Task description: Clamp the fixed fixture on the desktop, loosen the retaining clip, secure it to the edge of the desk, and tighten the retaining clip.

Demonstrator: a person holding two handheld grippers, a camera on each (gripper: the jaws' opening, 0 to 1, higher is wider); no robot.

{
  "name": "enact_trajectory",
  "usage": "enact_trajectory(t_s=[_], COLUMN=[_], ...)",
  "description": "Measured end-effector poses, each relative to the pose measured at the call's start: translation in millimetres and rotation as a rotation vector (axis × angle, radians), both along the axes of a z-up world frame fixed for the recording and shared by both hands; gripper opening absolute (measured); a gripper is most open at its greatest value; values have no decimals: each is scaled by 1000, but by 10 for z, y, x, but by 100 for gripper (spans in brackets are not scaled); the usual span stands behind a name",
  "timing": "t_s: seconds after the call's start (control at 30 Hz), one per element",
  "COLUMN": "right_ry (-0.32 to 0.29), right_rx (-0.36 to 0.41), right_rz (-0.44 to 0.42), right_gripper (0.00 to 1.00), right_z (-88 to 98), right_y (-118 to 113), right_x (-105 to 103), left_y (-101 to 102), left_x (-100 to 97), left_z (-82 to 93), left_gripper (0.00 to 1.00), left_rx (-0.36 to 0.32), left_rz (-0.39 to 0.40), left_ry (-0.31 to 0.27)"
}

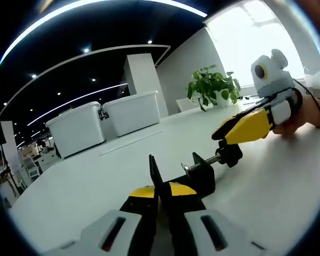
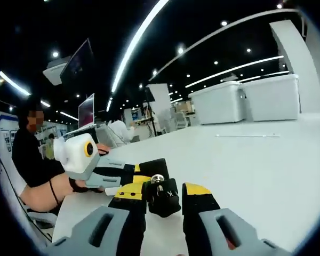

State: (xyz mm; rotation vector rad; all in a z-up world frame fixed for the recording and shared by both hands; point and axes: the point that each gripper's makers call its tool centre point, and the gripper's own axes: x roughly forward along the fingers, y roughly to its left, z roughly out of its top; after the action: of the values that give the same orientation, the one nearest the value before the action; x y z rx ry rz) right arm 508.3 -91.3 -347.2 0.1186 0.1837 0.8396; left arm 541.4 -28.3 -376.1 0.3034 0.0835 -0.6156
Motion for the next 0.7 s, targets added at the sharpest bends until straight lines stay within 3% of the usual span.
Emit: enact_trajectory(t_s=[0.1, 0.27, 0.43, 0.57, 0.7], right_ry=[9, -24, -219, -392, -624], right_rx=[-61, -60, -190, -341, -586], right_rz=[-7, 3, 9, 2, -6], right_gripper=[20, 20, 20, 20, 20], right_z=[-117, -101, -63, -49, -59], right_y=[-6, 1, 24, 67, 129], right_x=[11, -8, -23, -53, -97], left_y=[-1, -6, -8, -6, -3], left_x=[2, 9, 13, 12, 14], left_z=[0, -4, -6, -7, -6], left_gripper=[6, 6, 6, 6, 6], left_rx=[-2, -3, -2, -1, 0], left_rz=[-2, -2, -2, -1, 0], left_ry=[2, 3, 2, 2, 1])
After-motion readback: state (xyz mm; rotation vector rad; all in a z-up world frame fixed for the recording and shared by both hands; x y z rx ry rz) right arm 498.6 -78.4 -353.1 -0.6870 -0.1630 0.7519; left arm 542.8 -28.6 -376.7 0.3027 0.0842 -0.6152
